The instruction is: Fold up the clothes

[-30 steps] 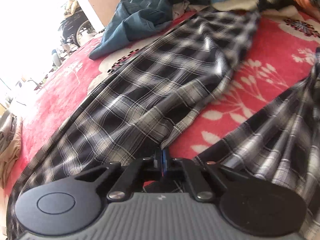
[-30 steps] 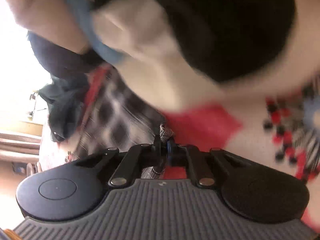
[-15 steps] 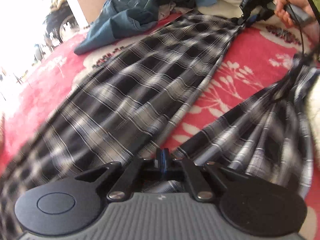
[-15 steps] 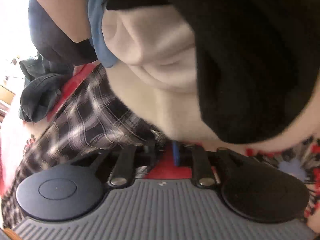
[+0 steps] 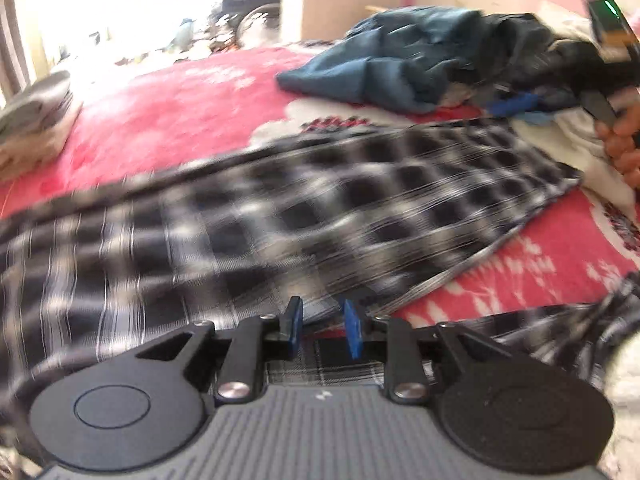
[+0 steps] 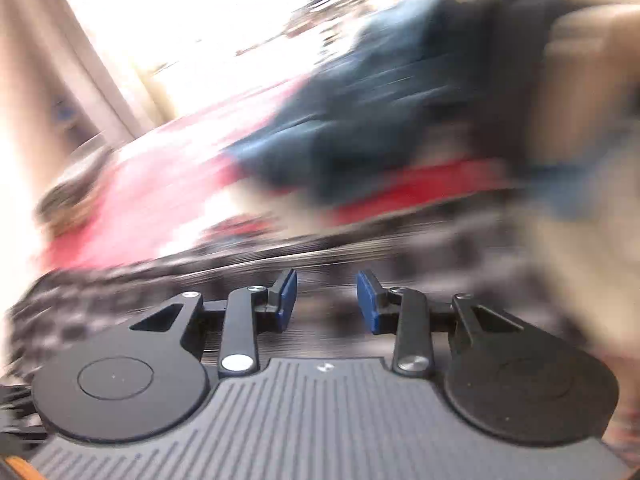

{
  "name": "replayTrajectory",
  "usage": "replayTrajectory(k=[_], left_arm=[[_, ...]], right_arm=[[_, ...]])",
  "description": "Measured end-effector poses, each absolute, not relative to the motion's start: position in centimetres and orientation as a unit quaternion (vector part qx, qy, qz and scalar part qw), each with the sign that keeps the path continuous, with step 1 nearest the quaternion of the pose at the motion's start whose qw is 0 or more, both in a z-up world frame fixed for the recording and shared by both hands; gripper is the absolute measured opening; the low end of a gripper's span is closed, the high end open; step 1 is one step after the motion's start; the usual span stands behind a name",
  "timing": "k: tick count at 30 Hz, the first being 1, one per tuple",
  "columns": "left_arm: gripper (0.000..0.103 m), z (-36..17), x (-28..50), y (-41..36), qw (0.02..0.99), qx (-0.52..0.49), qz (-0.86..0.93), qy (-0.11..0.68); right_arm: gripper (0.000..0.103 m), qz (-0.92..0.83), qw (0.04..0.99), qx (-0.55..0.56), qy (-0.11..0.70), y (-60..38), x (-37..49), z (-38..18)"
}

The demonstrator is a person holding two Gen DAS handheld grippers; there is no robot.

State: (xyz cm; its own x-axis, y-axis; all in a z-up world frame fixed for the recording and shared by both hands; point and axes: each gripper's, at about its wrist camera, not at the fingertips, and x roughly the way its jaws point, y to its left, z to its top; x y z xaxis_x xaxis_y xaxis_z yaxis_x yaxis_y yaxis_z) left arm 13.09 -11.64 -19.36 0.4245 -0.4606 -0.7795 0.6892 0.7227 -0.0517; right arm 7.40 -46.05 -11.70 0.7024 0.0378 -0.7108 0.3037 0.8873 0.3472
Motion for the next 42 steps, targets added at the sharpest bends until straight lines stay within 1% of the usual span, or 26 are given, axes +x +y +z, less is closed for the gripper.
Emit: replayTrajectory(k=[2, 4, 9, 12, 16, 18, 20, 22, 25, 27, 29, 31, 34, 38, 40, 42], left_arm=[[0.024, -20.2, 12.8, -11.8, 0.833, 0.135, -0.335, 0.419], [0.024, -21.1, 12.3, -12.0, 0.832, 0.137, -0.324, 0.429], [0.024, -22.4, 11.1, -11.1, 0.848, 0.107, -0.306, 0.419], [0.024, -22.7, 10.9, -10.7, 0.854, 0.093, -0.305, 0.410], [0.024, -22.9, 10.2, -10.7, 0.860, 0.114, -0.315, 0.386], [0.024, -23.0, 9.8, -10.8, 0.862, 0.123, -0.318, 0.374], [0.024, -23.2, 9.5, -10.6, 0.864, 0.125, -0.320, 0.369], [0.024, -23.4, 9.5, -10.4, 0.864, 0.118, -0.321, 0.368], [0.024, -23.5, 9.6, -10.0, 0.865, 0.103, -0.324, 0.369], [0.024, -23.5, 9.7, -9.8, 0.865, 0.100, -0.327, 0.368], [0.024, -23.5, 9.6, -9.6, 0.865, 0.101, -0.329, 0.366], [0.024, -23.3, 9.6, -9.6, 0.864, 0.104, -0.333, 0.364], [0.025, -23.2, 9.7, -9.4, 0.861, 0.101, -0.335, 0.368], [0.026, -23.3, 10.5, -9.3, 0.858, 0.084, -0.341, 0.375], [0.028, -23.3, 10.8, -9.3, 0.857, 0.075, -0.344, 0.377], [0.028, -23.3, 10.8, -9.3, 0.856, 0.076, -0.349, 0.375]], right_arm=[[0.032, -0.020, 0.884, 0.233, 0.405, -42.7, 13.3, -13.4], [0.032, 0.014, 0.876, 0.221, 0.428, -39.5, 17.3, -14.7], [0.031, 0.022, 0.860, 0.161, 0.483, -34.4, 23.8, -18.9], [0.029, 0.007, 0.879, 0.110, 0.464, -33.2, 26.3, -19.4], [0.030, -0.027, 0.880, 0.121, 0.458, -33.5, 30.2, -19.9], [0.031, -0.029, 0.879, 0.114, 0.461, -32.8, 30.8, -19.2], [0.031, -0.013, 0.885, 0.119, 0.450, -32.0, 30.0, -17.3], [0.031, 0.035, 0.881, 0.132, 0.453, -30.2, 29.1, -15.8], [0.031, 0.100, 0.854, 0.116, 0.496, -26.1, 29.7, -16.6], [0.031, 0.099, 0.840, 0.099, 0.524, -23.9, 31.8, -19.3], [0.031, 0.087, 0.852, 0.083, 0.509, -22.9, 33.9, -20.8], [0.031, 0.062, 0.862, 0.102, 0.493, -22.8, 35.5, -20.2], [0.032, 0.045, 0.861, 0.072, 0.501, -22.2, 37.2, -19.0], [0.032, 0.139, 0.848, 0.061, 0.507, -19.1, 35.8, -16.0], [0.032, 0.185, 0.829, 0.062, 0.523, -16.7, 35.8, -16.2], [0.032, 0.184, 0.825, 0.046, 0.533, -14.5, 37.2, -18.2]])
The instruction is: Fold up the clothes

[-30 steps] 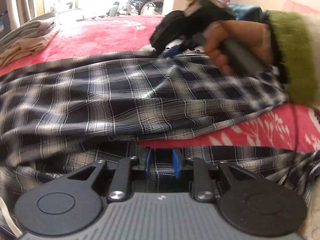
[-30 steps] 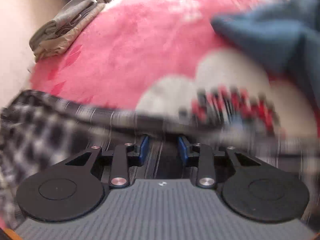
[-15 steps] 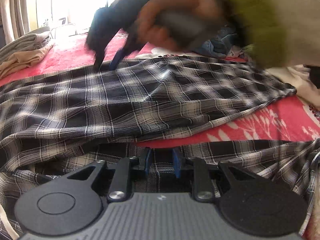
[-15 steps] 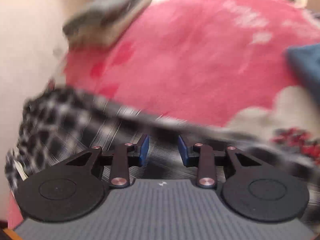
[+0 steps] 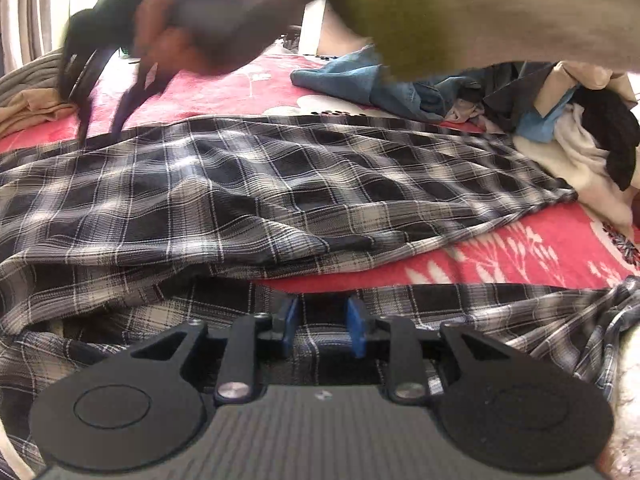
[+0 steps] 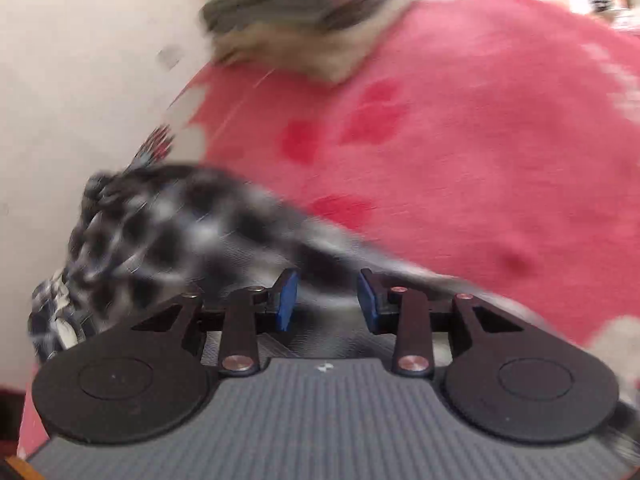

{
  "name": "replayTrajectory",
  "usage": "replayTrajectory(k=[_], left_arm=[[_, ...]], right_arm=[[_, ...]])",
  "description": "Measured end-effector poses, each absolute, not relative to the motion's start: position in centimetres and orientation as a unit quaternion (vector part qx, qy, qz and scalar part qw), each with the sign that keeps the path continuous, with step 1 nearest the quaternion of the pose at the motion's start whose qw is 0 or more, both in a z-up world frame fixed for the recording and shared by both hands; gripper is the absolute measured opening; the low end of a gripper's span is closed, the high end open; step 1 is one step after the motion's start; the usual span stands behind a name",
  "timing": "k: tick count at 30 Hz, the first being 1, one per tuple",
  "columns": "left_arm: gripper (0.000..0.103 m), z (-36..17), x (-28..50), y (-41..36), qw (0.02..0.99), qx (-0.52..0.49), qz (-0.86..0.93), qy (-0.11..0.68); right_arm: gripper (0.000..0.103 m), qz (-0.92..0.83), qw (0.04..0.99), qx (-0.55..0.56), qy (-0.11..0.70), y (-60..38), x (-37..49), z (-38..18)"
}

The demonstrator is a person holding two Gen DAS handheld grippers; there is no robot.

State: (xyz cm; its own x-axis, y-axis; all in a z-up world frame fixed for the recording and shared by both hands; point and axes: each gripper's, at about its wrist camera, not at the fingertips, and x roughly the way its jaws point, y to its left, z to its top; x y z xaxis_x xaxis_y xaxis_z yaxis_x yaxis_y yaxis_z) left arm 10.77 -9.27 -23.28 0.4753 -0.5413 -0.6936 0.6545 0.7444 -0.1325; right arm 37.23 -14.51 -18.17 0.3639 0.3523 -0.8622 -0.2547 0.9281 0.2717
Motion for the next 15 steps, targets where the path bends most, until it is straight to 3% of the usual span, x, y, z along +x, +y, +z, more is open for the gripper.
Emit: replayTrajectory(k=[3, 7, 12, 15], left_arm=[[0.029, -23.1, 10.1, -9.1, 0.855, 0.080, -0.356, 0.370], [0.029, -22.9, 10.0, -8.9, 0.853, 0.074, -0.359, 0.373], [0.029, -23.1, 10.3, -8.4, 0.851, 0.054, -0.362, 0.377], [0.025, -23.2, 10.3, -7.8, 0.855, 0.057, -0.359, 0.370]], right_arm=[[0.032, 0.163, 0.832, 0.059, 0.527, -12.8, 39.9, -21.0], [0.034, 0.131, 0.859, 0.069, 0.491, -12.8, 41.0, -18.3], [0.034, 0.255, 0.804, 0.070, 0.533, -8.7, 40.8, -17.5], [0.034, 0.254, 0.807, 0.027, 0.533, -5.2, 42.6, -20.3]])
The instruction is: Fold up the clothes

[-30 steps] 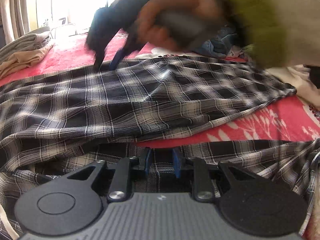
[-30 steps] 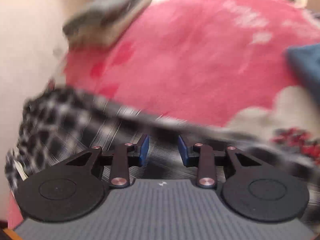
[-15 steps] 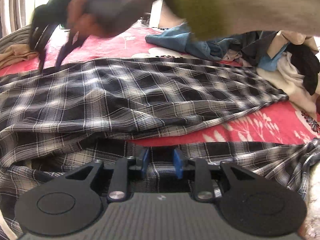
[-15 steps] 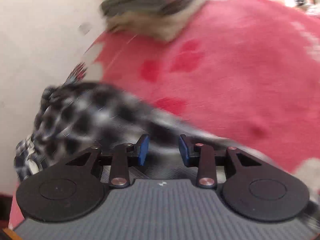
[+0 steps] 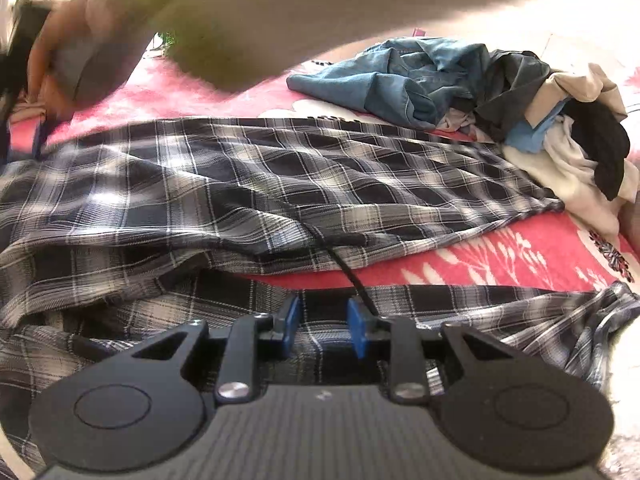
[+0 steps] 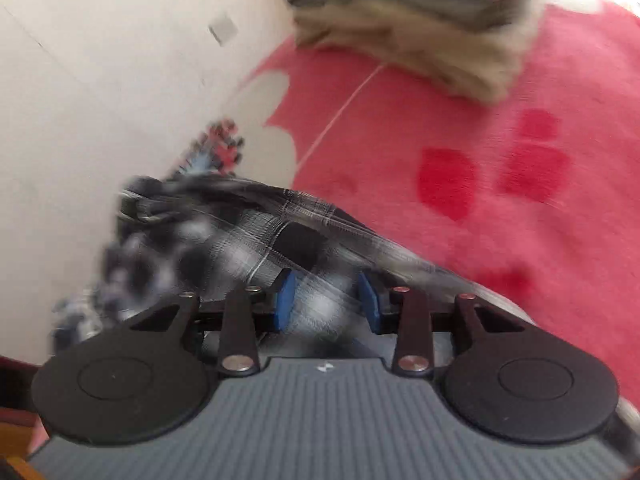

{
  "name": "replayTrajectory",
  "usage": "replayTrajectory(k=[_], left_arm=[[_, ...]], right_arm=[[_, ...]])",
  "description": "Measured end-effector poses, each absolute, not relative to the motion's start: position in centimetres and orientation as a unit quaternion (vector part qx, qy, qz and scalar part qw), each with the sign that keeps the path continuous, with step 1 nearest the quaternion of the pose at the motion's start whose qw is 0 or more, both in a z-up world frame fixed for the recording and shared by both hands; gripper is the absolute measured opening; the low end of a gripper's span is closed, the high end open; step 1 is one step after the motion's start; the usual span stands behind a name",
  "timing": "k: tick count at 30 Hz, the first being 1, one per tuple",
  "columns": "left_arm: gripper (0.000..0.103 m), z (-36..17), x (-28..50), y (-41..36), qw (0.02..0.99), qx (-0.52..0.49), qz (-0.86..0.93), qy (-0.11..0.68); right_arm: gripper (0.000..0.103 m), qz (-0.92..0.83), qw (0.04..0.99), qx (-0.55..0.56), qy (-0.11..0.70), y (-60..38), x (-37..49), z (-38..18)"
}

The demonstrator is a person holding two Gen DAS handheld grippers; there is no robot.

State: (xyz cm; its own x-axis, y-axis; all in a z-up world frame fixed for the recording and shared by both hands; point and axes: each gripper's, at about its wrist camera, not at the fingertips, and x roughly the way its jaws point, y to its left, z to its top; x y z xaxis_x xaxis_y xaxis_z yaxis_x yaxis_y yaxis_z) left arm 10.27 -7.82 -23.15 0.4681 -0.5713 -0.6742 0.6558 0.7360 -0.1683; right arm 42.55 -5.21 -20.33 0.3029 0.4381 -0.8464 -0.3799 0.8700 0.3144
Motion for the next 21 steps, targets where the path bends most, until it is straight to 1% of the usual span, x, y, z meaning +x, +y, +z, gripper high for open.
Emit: replayTrajectory(k=[2, 5, 7, 8, 11, 14, 16, 19, 21], left_arm=[[0.024, -22.9, 10.6, -7.2, 0.859, 0.045, -0.349, 0.371], [0.027, -22.0, 11.1, -6.3, 0.866, 0.021, -0.339, 0.368], [0.037, -20.7, 10.9, -5.4, 0.875, 0.006, -0.339, 0.347], [0.038, -20.1, 10.9, -4.9, 0.875, -0.010, -0.344, 0.340], [0.040, -19.1, 10.7, -4.5, 0.872, -0.039, -0.360, 0.330], [0.040, -18.7, 10.6, -4.9, 0.871, -0.030, -0.367, 0.326], [0.040, -18.5, 10.7, -5.3, 0.870, -0.023, -0.367, 0.328], [0.041, -18.5, 11.4, -5.4, 0.869, -0.035, -0.355, 0.343], [0.041, -19.0, 12.1, -5.7, 0.865, -0.050, -0.344, 0.363]], right_arm=[[0.034, 0.245, 0.838, 0.031, 0.487, -4.9, 43.6, -20.5], [0.035, 0.202, 0.866, 0.070, 0.451, -8.3, 43.6, -17.8], [0.035, 0.186, 0.875, 0.101, 0.436, -11.6, 42.9, -15.6], [0.035, 0.182, 0.881, 0.098, 0.425, -13.6, 42.0, -14.1], [0.036, 0.172, 0.900, 0.078, 0.393, -21.1, 37.5, -9.4], [0.040, 0.127, 0.916, 0.073, 0.372, -28.8, 31.8, -5.3], [0.041, 0.079, 0.924, 0.072, 0.366, -33.7, 27.4, -3.5], [0.041, -0.004, 0.921, 0.096, 0.377, -40.7, 21.1, -2.9], [0.041, -0.059, 0.906, 0.123, 0.401, -44.8, 17.9, -4.6]])
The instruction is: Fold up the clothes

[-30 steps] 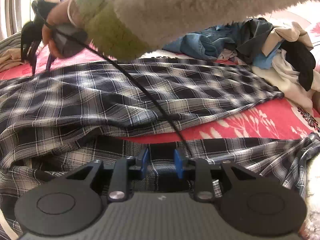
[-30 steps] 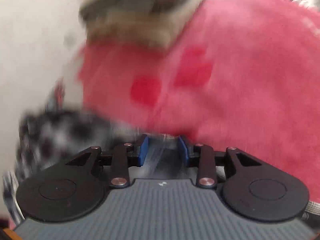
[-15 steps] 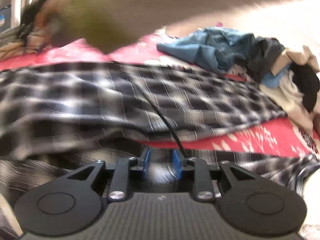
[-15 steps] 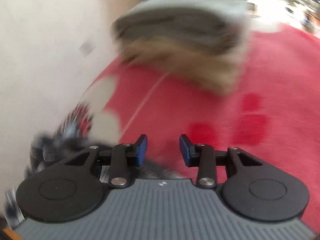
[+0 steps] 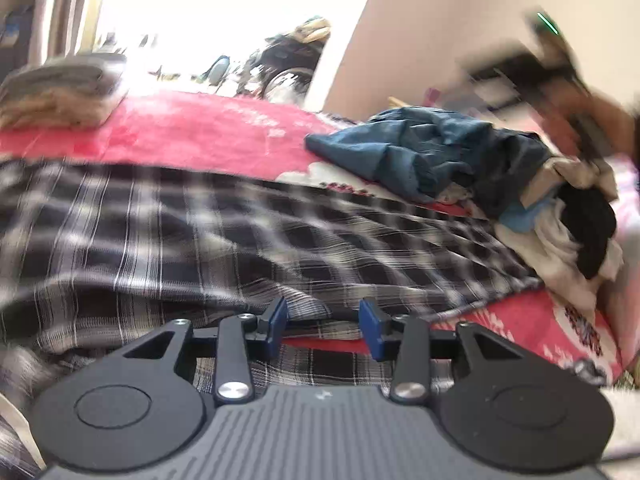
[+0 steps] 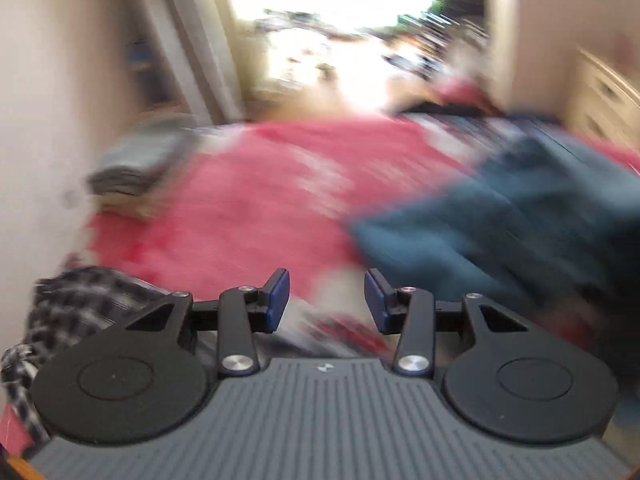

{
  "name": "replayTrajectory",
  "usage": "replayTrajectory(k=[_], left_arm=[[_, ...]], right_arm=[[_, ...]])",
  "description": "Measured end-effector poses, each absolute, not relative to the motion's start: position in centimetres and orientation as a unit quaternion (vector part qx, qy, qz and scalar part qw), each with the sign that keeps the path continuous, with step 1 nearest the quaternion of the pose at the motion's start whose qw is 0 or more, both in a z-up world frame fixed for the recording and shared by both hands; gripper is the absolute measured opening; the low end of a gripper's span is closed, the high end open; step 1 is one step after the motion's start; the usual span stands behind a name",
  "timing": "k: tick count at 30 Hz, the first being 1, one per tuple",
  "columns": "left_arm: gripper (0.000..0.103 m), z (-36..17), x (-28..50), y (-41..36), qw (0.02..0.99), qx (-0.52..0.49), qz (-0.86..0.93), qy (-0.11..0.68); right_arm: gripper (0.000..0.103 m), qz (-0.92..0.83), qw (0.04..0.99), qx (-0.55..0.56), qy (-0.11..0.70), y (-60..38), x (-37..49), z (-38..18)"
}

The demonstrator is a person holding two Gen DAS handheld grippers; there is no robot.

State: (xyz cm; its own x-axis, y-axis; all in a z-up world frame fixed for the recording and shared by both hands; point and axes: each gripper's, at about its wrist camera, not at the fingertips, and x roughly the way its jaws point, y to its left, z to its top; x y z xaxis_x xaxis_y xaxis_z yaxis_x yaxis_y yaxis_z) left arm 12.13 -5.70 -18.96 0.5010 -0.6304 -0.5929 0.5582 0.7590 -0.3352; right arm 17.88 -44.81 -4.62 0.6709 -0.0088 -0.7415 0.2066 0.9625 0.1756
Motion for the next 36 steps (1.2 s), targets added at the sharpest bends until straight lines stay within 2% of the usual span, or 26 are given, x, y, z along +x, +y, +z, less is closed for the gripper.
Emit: replayTrajectory(k=[3, 8, 13, 18, 20, 22, 24, 27, 30, 33, 35, 36], left_arm=[[0.041, -19.8, 12.9, -6.2, 0.862, -0.061, -0.325, 0.385], [0.041, -21.3, 13.3, -6.9, 0.855, -0.043, -0.300, 0.420], [0.041, -21.5, 13.5, -7.5, 0.846, -0.020, -0.287, 0.449], [0.042, -19.3, 12.8, -5.5, 0.845, -0.036, -0.268, 0.462], [0.042, -17.6, 12.0, -2.8, 0.850, -0.053, -0.253, 0.459], [0.047, -15.8, 11.1, 0.1, 0.855, -0.071, -0.236, 0.456], [0.051, -14.0, 10.2, 3.3, 0.862, -0.085, -0.216, 0.450], [0.055, -12.4, 8.5, 9.4, 0.873, -0.097, -0.164, 0.449], [0.056, -11.7, 7.2, 15.1, 0.876, -0.106, -0.116, 0.456], [0.065, -11.9, 6.7, 20.2, 0.872, -0.129, -0.085, 0.464], [0.065, -13.0, 6.9, 22.7, 0.862, -0.145, -0.073, 0.480], [0.065, -13.7, 7.1, 23.6, 0.857, -0.151, -0.067, 0.489]], right_arm=[[0.041, -0.126, 0.868, 0.169, 0.449, -49.4, 14.9, -10.1], [0.039, -0.201, 0.823, 0.202, 0.491, -55.3, 14.6, -19.6], [0.040, -0.259, 0.829, 0.218, 0.445, -59.2, 16.2, -22.2], [0.041, -0.211, 0.857, 0.225, 0.412, -57.5, 14.9, -18.2], [0.047, -0.184, 0.869, 0.237, 0.394, -55.6, 12.9, -16.0], [0.058, -0.162, 0.877, 0.252, 0.376, -52.8, 10.8, -13.6], [0.062, -0.143, 0.884, 0.262, 0.360, -50.1, 8.0, -11.5], [0.080, -0.126, 0.893, 0.265, 0.342, -45.5, 4.3, -9.4], [0.083, -0.126, 0.893, 0.267, 0.339, -41.5, 1.5, -7.6], [0.084, -0.131, 0.891, 0.267, 0.343, -38.3, -0.6, -5.4], [0.090, -0.143, 0.898, 0.249, 0.333, -36.5, -1.7, -3.8], [0.100, -0.147, 0.904, 0.236, 0.324, -35.8, -2.2, -3.2]])
